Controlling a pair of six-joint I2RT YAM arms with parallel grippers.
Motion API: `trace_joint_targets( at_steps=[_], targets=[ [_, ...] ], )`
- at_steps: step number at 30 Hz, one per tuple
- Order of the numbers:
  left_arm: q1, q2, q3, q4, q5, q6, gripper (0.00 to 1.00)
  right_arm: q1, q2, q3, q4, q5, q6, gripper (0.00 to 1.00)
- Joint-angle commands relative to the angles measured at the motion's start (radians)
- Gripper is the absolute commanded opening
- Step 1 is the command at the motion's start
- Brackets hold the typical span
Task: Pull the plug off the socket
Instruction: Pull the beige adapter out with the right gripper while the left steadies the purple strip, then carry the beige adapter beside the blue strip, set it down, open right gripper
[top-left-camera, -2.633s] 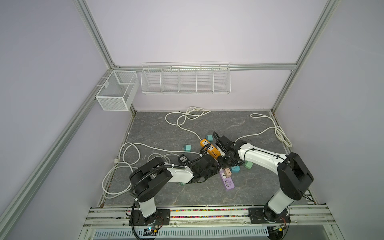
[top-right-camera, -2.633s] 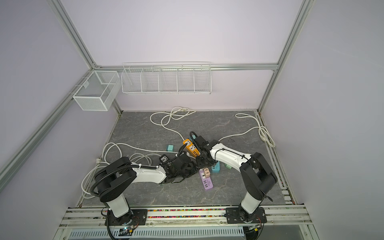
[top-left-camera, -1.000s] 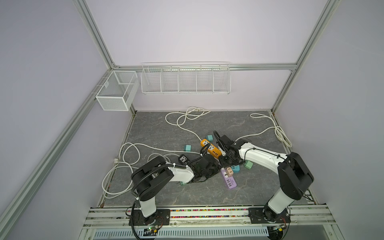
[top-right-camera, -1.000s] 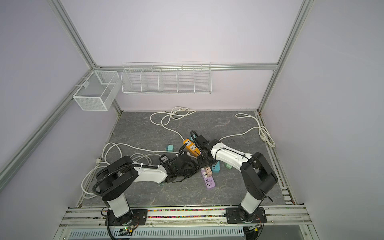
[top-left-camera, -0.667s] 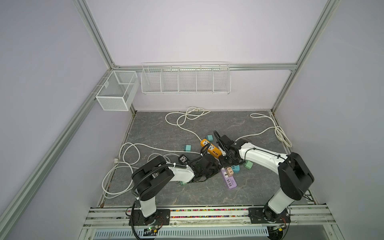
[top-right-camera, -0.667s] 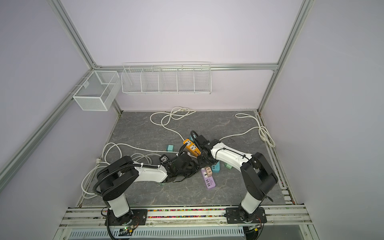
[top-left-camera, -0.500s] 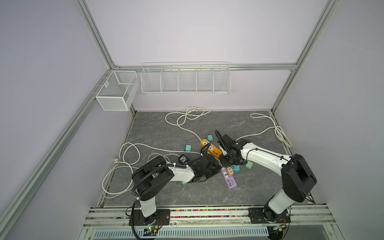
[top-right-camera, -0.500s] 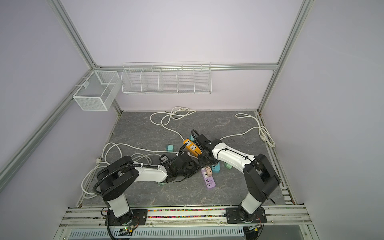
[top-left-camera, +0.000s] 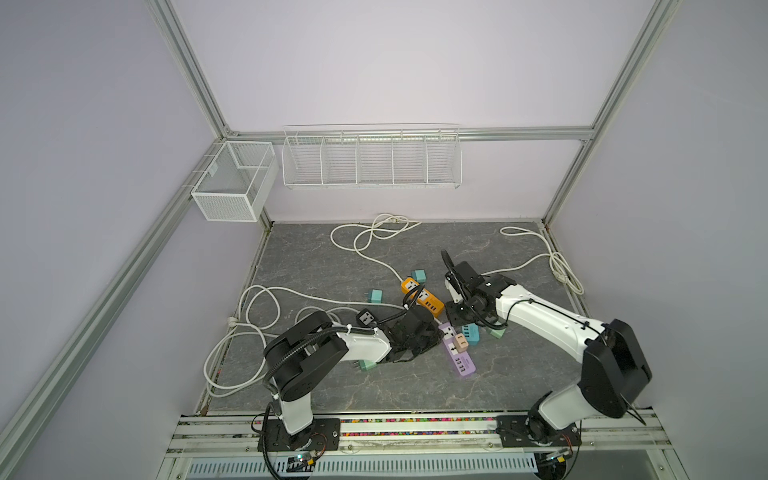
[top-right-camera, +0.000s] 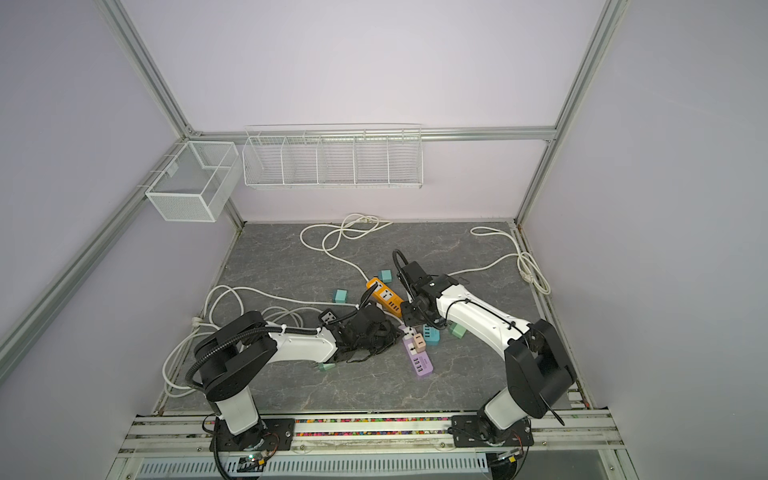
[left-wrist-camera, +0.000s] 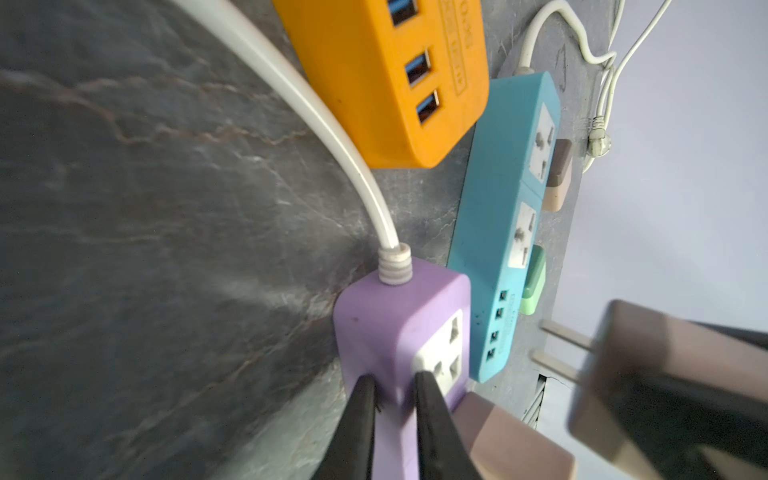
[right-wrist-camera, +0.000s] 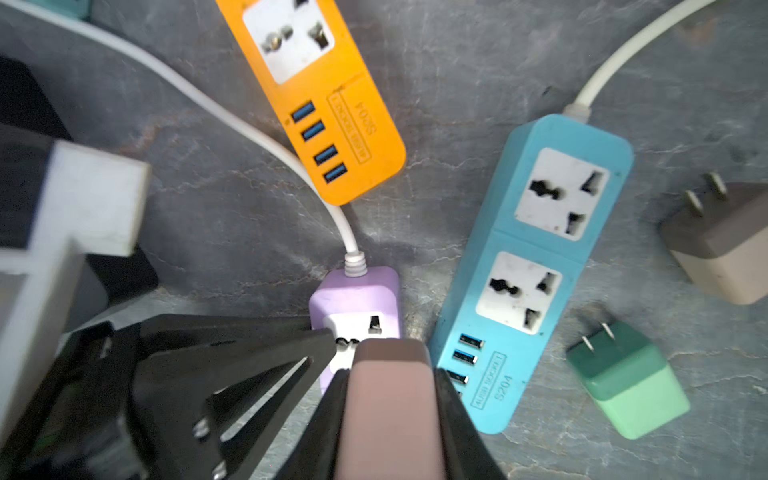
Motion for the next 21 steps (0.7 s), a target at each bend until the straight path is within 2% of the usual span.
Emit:
trace_joint_targets(
  at_steps=[1,9,13,21],
  targets=[
    [-0.003,0.049,0.041,-0.198,0.001,0.053,0.19,-0.043,-0.059,0.014,-0.007,-0.053,-0.012,0.25],
    [0.007,-0.013,0.115,-0.217,-0.042,0.098,0.23,-0.156,-0.078,-0.006,0.105,-0.154,0.047,0.25],
    [0.015,-0.076,0.162,-0.312,-0.108,0.142,0.25,-0.207,-0.064,-0.011,0.215,-0.226,0.093,0.25],
    [0.05,-0.177,0.178,-0.366,-0.182,0.217,0.28,-0.245,0.033,0.003,0.411,-0.306,0.174,0.24]
  ],
)
